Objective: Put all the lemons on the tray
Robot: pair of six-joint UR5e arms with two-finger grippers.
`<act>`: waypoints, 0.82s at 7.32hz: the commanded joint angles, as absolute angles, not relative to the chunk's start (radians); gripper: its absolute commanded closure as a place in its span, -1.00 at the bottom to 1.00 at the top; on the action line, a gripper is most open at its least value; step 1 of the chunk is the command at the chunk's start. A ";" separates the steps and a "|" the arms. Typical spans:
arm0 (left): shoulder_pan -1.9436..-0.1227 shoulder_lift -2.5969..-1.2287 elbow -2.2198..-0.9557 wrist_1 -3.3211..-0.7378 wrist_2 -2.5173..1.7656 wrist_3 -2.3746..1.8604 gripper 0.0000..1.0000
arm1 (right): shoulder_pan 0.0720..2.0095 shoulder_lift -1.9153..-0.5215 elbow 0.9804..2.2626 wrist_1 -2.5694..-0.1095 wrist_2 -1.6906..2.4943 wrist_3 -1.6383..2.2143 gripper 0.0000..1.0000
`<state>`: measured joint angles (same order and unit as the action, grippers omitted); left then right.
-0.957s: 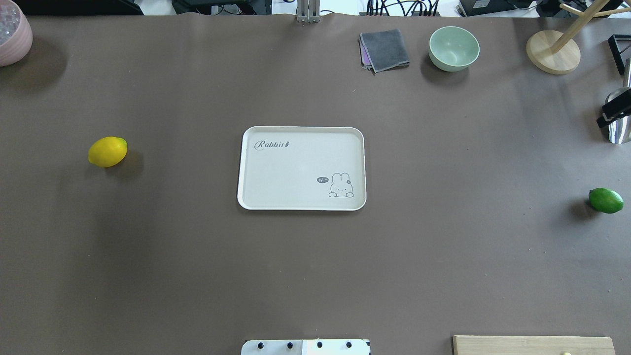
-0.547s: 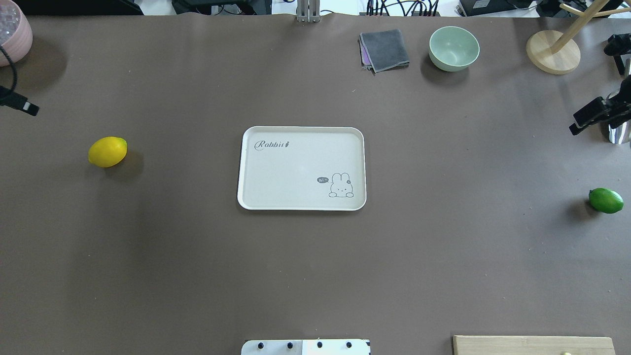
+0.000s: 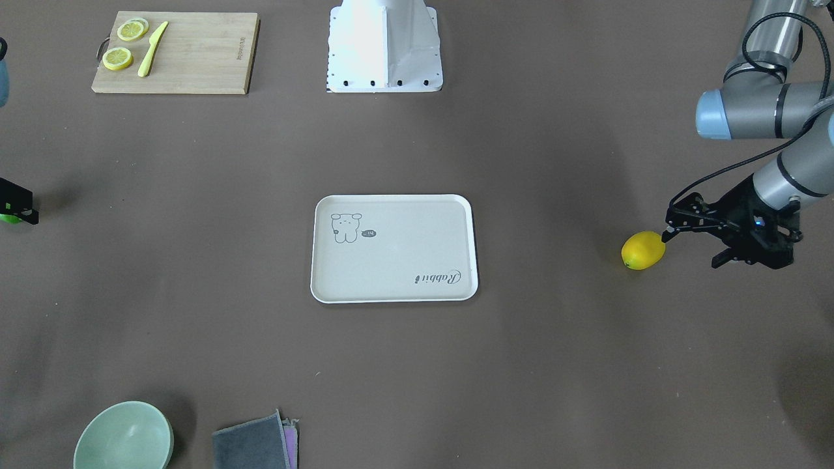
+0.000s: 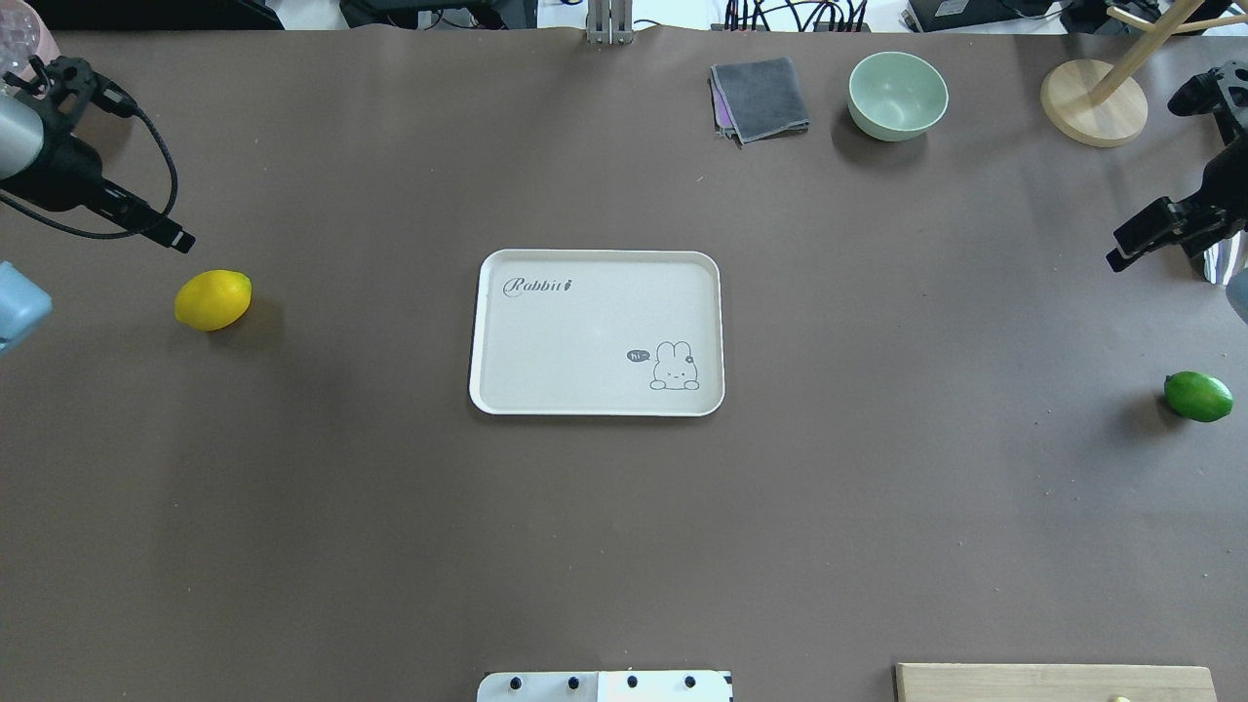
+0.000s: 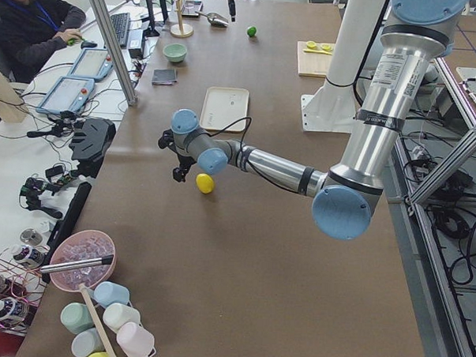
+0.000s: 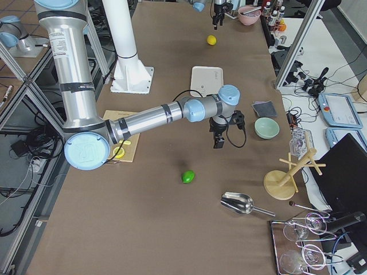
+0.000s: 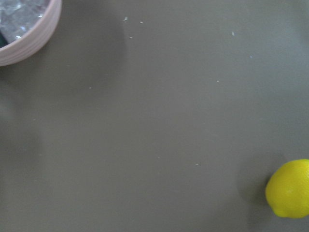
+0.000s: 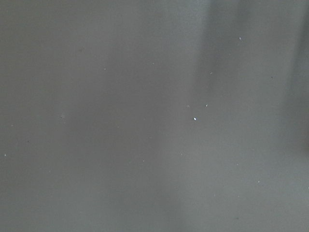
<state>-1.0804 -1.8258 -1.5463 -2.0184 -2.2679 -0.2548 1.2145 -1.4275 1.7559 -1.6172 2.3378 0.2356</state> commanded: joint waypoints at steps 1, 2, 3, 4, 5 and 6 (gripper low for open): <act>-1.002 -1.829 -1.545 -2.029 -2.175 -0.200 -0.97 | 1.207 -1.427 1.761 -1.618 2.338 0.235 -1.00; -0.997 -1.824 -1.546 -2.031 -2.177 -0.181 -0.97 | 1.204 -1.427 1.761 -1.618 2.338 0.236 -1.00; -0.996 -1.822 -1.551 -2.031 -2.178 -0.160 -0.97 | 1.201 -1.427 1.758 -1.618 2.338 0.235 -1.00; -0.993 -1.819 -1.551 -2.031 -2.181 -0.120 -0.97 | 1.200 -1.427 1.758 -1.618 2.336 0.235 -1.00; -0.979 -1.812 -1.546 -2.029 -2.177 -0.112 -0.97 | 1.200 -1.427 1.755 -1.618 2.336 0.235 -1.00; -0.968 -1.810 -1.543 -2.031 -2.177 -0.110 -0.97 | 1.198 -1.427 1.752 -1.618 2.336 0.235 -1.00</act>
